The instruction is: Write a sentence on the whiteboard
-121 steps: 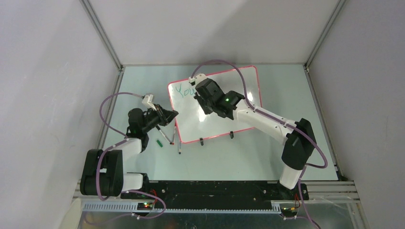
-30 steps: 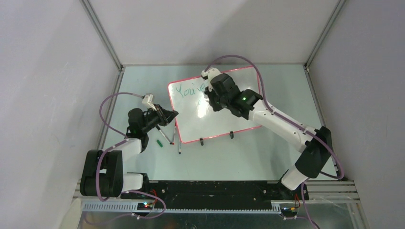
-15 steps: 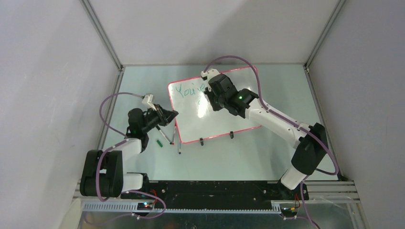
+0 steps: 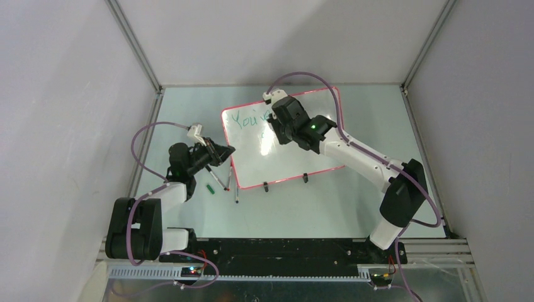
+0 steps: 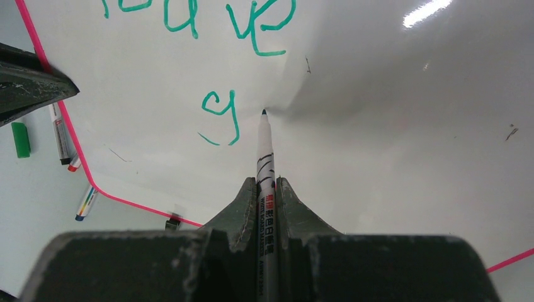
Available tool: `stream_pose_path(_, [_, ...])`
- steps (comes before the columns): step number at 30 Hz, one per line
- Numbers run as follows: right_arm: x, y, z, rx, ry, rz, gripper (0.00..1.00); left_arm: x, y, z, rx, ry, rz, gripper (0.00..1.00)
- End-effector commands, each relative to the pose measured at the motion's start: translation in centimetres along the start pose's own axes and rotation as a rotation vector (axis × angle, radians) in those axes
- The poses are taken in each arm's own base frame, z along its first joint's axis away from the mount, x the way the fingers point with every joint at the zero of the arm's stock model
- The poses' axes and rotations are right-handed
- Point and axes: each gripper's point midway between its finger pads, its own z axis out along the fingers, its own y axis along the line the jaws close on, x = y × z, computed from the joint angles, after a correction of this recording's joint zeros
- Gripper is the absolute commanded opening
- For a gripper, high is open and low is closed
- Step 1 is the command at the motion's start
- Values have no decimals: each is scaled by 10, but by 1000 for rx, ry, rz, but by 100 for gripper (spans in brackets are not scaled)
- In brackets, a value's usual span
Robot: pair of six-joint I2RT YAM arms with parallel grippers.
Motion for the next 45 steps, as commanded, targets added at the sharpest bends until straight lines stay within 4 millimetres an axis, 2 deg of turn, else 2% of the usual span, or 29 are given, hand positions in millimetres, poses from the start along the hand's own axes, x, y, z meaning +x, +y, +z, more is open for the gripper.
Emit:
stream_pose_path(1, [-27,-7,-6,24,-74,22,0,12,26,-4,-120,15,4,1])
stream_pose_path(17, [-27,-8,6,38,-61,19,0,11,26,-4,-119,15,4,1])
stream_pose_path(24, [-24,-3,9,16,-45,14,0,12,26,-4,-119,15,2,1])
stream_pose_path(33, [-13,7,7,-34,-7,-3,0,11,25,-4,-117,14,5,1])
stream_pose_path(41, [4,4,2,-29,42,-22,0,11,25,-4,-119,14,4,1])
stream_pose_path(45, [8,-3,0,-2,48,-19,0,11,26,-4,-120,14,4,1])
